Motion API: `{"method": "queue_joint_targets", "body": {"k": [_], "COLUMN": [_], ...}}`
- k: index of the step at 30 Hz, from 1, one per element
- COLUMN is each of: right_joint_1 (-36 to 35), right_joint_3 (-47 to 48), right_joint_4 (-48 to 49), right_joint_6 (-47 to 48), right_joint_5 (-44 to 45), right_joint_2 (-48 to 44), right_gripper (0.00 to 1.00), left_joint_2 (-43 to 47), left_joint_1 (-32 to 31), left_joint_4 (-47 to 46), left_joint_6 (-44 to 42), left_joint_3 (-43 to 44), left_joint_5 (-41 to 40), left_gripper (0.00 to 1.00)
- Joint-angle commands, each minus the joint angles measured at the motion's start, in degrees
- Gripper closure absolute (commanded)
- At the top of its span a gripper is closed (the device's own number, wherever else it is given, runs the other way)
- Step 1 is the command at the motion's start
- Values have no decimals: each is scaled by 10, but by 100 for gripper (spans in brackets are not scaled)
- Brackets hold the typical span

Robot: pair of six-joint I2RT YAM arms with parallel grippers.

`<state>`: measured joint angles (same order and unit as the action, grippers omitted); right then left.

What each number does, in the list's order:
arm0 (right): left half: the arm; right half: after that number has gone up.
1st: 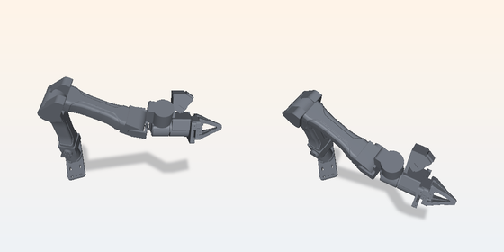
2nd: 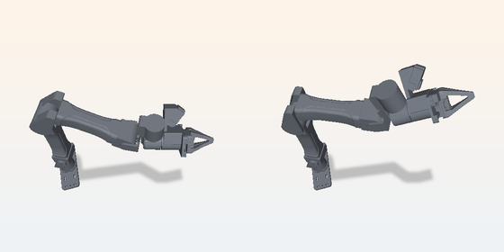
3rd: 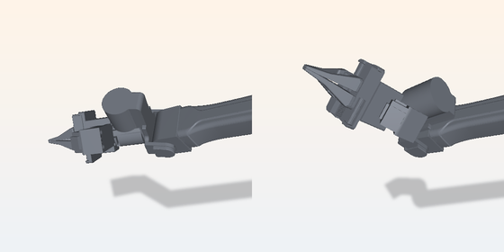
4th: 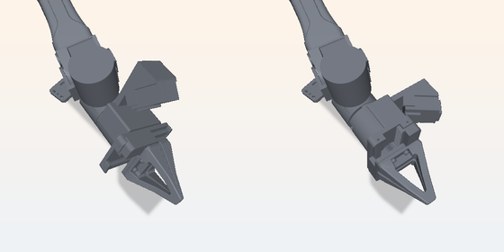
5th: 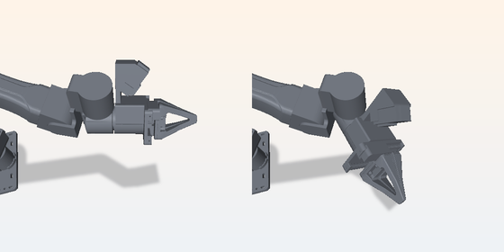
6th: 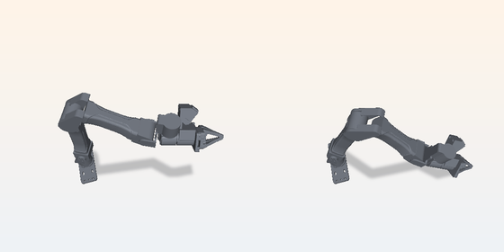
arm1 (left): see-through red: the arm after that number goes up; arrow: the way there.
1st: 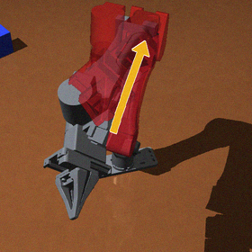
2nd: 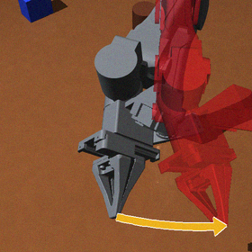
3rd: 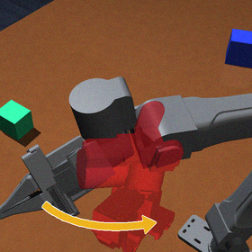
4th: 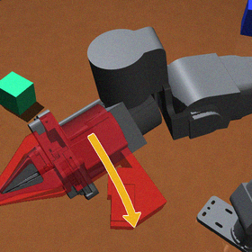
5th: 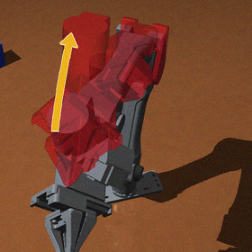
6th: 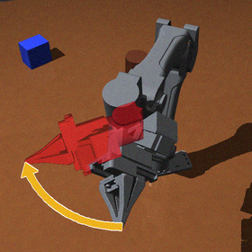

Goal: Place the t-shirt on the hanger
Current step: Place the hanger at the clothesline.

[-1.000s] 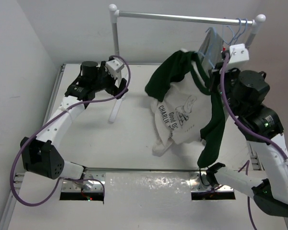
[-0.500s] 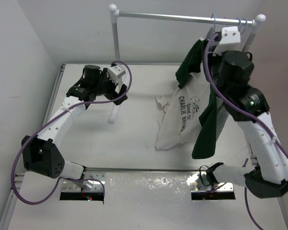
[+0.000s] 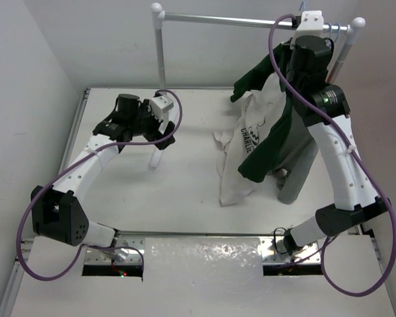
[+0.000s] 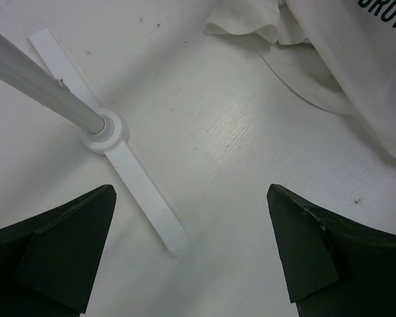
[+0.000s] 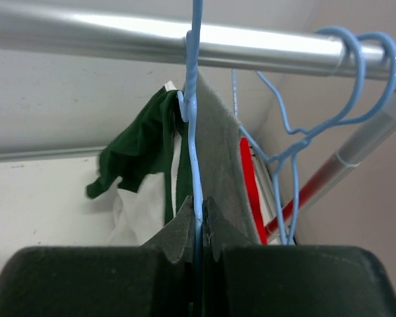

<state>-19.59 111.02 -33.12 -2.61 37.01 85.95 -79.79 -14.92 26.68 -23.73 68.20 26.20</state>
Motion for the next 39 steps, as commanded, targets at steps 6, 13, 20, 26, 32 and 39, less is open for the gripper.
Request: {"method": "queue_joint_targets", "body": {"k": [6, 13, 20, 26, 32, 39], "right_joint_1": [34, 33, 33, 33, 33, 4], "right_joint_3": [-52, -172, -179, -217, -334, -514], "right_joint_4": [39, 84, 17, -1, 173, 256], "right_joint_6": [-43, -56, -43, -40, -124, -164], "right_joint_5": [-58, -77, -166, -264, -573, -620], "right_joint_2": [5, -77, -148, -265, -378, -340], "right_gripper": [100, 100, 37, 1, 1, 1], "left_joint_2": [20, 17, 17, 7, 3, 16], "left_joint_1": [5, 5, 5, 5, 11, 80], "left_joint_4": [-12, -15, -1, -14, -47, -96], "left_joint_6": [-12, -17, -20, -4, 33, 97], "left_joint_3": [-16, -25, -24, -27, -45, -78], "left_joint_5": [11, 11, 14, -9, -39, -68], "left_gripper": [4, 5, 5, 5, 5, 5]}}
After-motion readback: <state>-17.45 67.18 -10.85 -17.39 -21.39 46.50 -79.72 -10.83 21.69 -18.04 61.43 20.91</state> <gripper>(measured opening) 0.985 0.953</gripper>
